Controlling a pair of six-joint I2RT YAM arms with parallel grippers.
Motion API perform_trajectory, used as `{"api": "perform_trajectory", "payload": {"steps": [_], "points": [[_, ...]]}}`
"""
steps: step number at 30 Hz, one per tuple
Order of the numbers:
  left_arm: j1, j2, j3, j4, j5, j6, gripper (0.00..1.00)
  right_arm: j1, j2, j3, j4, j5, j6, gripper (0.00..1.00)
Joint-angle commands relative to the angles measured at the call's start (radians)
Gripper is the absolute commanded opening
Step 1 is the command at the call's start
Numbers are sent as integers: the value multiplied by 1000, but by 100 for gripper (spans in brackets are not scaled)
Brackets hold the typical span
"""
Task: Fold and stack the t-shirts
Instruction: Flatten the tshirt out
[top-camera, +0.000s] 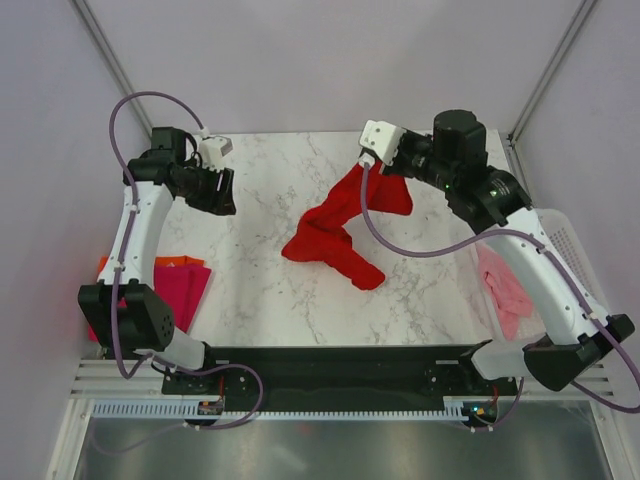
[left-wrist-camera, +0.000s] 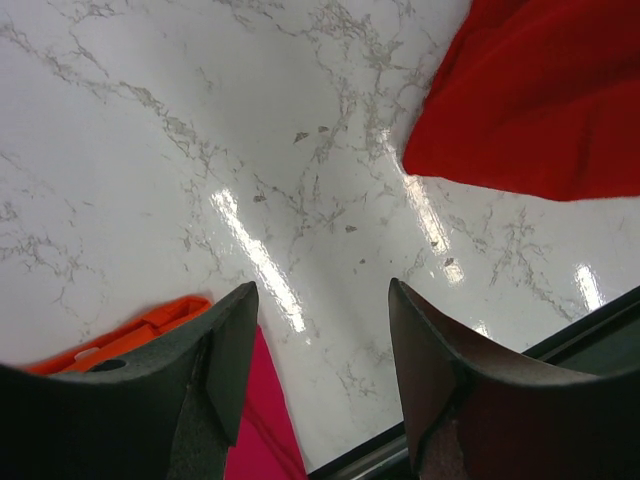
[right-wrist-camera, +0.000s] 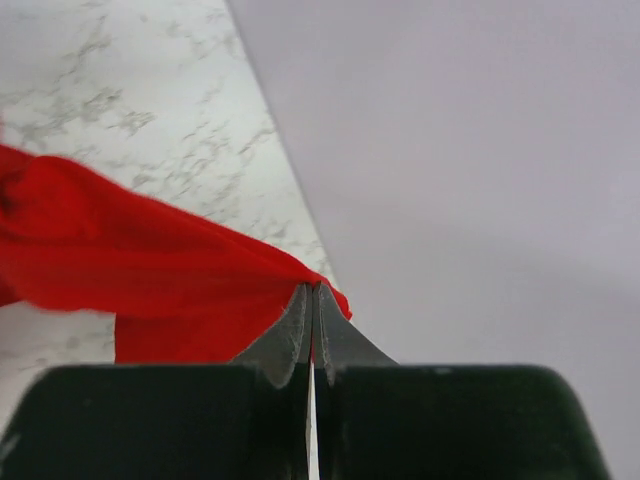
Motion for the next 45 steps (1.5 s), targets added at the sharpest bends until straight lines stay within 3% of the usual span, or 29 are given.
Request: {"api": "perform_trajectory", "payload": {"steps": [1,5,8,12,17,18,20,22,23,26,30,33,45], "points": [[-2,15,66,33,34,16,62,2,71,36,54,128,-27,0],[-2,20,92,33,47,13,62,-26,223,40,205,311,-42,0],[-3,11,90,33,50,11,62,-64,406,178,220,434,47,0],[-2,-12,70,36,51,7,62,-127,611,486,177,478,143,0],[-2,-37,40,40,51,5,62,-159,676,608,183,536,151,3],[-2,-38,37,40,48,5,62,-159,675,588,196,560,159,12],[-2,-47,31,40,45,5,62,-159,655,542,181,587,185,41],[-2,-61,23,40,36,7,62,-161,546,359,167,500,180,47],[-2,-64,18,40,25,8,62,-162,491,170,167,450,161,48],[-2,-87,-3,41,8,19,62,-159,276,-179,161,279,72,54],[0,-106,-35,40,-2,28,62,-159,94,-425,-32,92,-95,51],[0,-109,-52,40,-8,31,63,-159,57,-528,-64,31,-82,51],[0,-83,-29,15,-16,36,62,-159,343,-415,-70,-101,61,46]]}}
